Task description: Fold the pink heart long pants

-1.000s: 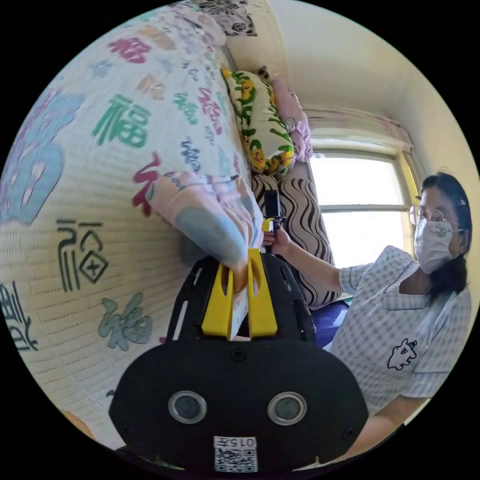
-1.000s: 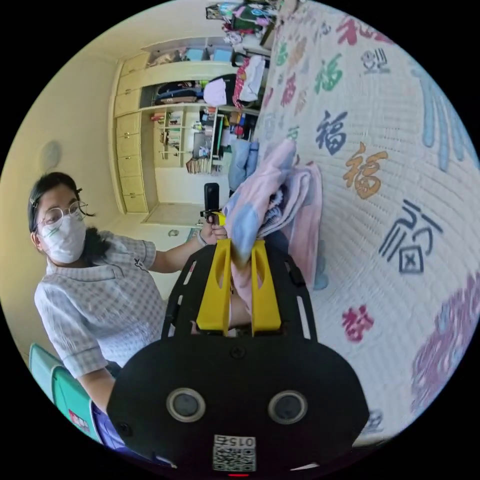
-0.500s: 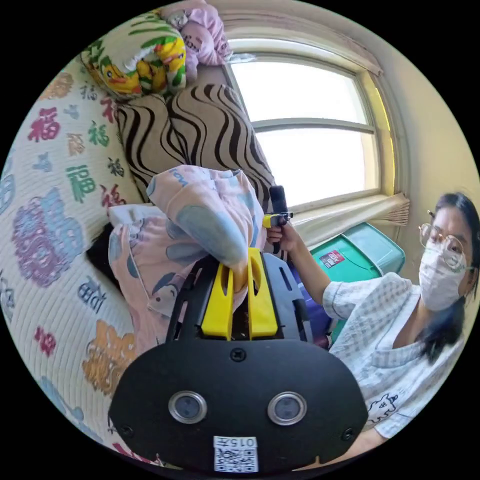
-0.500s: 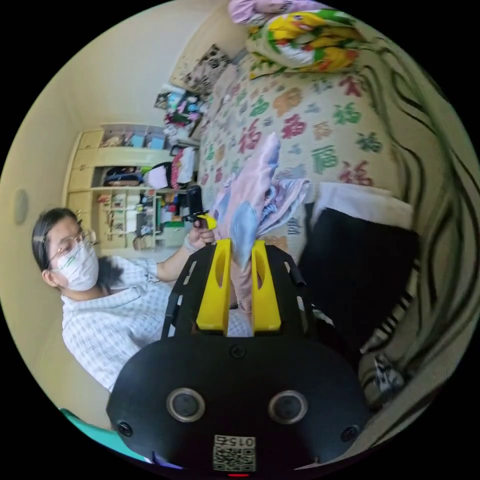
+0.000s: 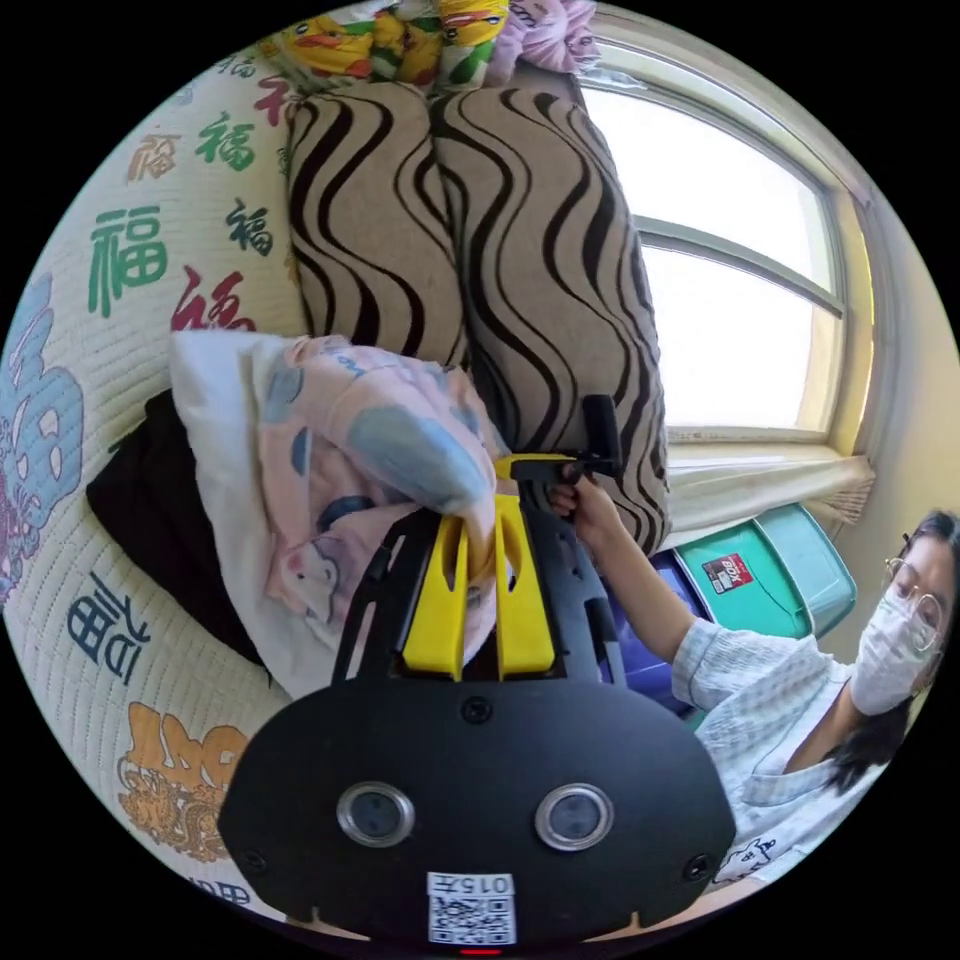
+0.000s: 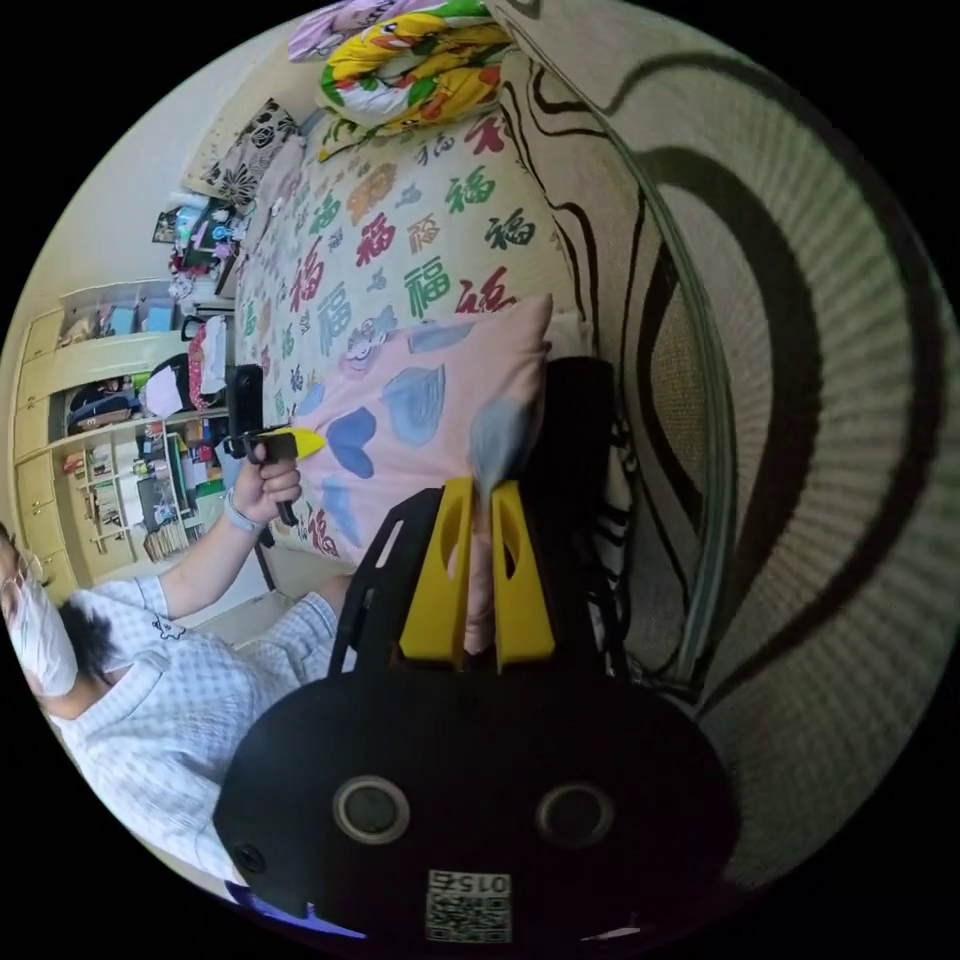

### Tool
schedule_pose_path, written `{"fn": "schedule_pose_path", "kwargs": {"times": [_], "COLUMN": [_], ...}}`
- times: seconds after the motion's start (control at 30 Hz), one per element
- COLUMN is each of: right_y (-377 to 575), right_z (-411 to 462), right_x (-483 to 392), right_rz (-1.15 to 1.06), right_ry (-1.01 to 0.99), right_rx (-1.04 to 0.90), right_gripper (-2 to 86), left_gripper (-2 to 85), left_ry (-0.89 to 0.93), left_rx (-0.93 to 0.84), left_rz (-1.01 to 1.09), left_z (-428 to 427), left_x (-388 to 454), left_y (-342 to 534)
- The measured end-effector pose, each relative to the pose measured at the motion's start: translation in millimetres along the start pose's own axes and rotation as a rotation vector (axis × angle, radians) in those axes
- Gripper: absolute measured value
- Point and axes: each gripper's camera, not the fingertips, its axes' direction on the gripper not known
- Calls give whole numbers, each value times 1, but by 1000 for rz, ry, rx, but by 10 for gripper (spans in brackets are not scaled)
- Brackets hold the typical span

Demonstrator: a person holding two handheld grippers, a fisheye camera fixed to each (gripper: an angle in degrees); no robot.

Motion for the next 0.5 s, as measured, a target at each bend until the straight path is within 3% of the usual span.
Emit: {"fn": "schedule_pose_path", "kwargs": {"times": [0.33, 0.5], "right_y": [97, 139], "right_z": [-37, -45], "right_x": [-36, -56], "right_rz": [-53, -16], "right_ry": [117, 221], "right_rx": [193, 254], "right_gripper": [29, 28], "left_gripper": [16, 23], "left_ry": [209, 303], "left_rx": [21, 81], "left_rz": [286, 287], "left_z": [63, 70], "left_x": [138, 145], "left_y": [9, 31]}}
